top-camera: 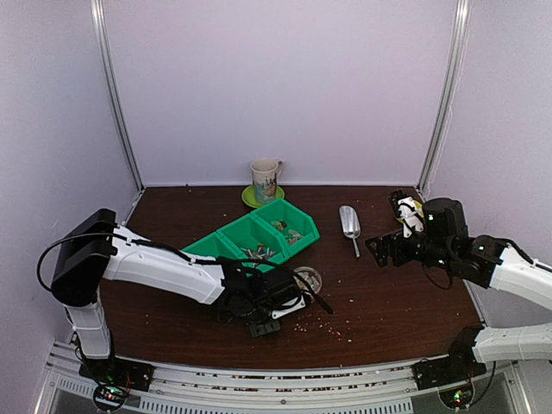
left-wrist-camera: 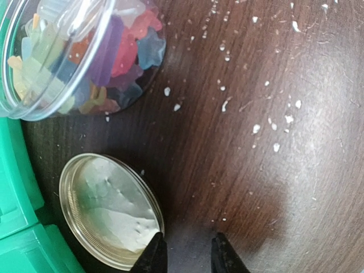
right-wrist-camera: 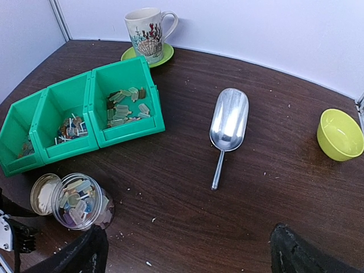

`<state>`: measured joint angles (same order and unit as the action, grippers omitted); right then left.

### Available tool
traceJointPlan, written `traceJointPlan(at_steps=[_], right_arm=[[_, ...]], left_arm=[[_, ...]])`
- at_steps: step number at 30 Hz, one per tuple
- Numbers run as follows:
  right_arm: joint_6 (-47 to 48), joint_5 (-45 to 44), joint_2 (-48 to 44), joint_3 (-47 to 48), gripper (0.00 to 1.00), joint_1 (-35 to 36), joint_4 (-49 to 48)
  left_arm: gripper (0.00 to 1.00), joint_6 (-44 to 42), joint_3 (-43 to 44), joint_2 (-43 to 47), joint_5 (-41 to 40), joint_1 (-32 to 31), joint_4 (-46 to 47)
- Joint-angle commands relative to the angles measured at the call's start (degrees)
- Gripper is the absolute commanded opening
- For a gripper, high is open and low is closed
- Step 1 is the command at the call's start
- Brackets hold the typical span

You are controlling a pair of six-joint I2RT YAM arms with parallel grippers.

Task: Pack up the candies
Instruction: Pick up the box lid from the center of the board.

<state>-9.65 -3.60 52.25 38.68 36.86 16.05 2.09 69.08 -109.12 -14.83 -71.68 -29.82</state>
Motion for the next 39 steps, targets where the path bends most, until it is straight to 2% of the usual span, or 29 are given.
traceJointPlan(at_steps=[1,9,21,27,33,39], right_arm=[[-0.37,0.56,0.6,-0.33,1.0,0.32,-0.56],[-0.07,1.05,0.86,-0.25,0.99,0.31,-0.39],[0.07,0.88,-0.17,-0.26,1.0,0.32,0.38],[-0.11,0.96,-0.54,-0.26,1.0,0.32,0.82],[0.2,0.86,-0.98,0.61,1.0,0.32,1.56],[0.92,0.34,-2.28,0.66,1.0,0.32,2.17]], left_arm=[[0.28,-0.76,-0.5,2.45,-1.12,-0.17,2.49],[0.28,-0.9,0.48,-0.02,-5.1,-0.21,1.74],[0.21,-0.26,0.9,-2.13,-3.04,1.07,0.88],[0.14,-0.02,1.66,-3.54,-1.61,1.19,-0.14],[0.0,-0.13,2.24,-3.37,0.76,1.19,-0.72],[0.0,0.34,3.1,-1.12,4.59,1.19,-2.81]])
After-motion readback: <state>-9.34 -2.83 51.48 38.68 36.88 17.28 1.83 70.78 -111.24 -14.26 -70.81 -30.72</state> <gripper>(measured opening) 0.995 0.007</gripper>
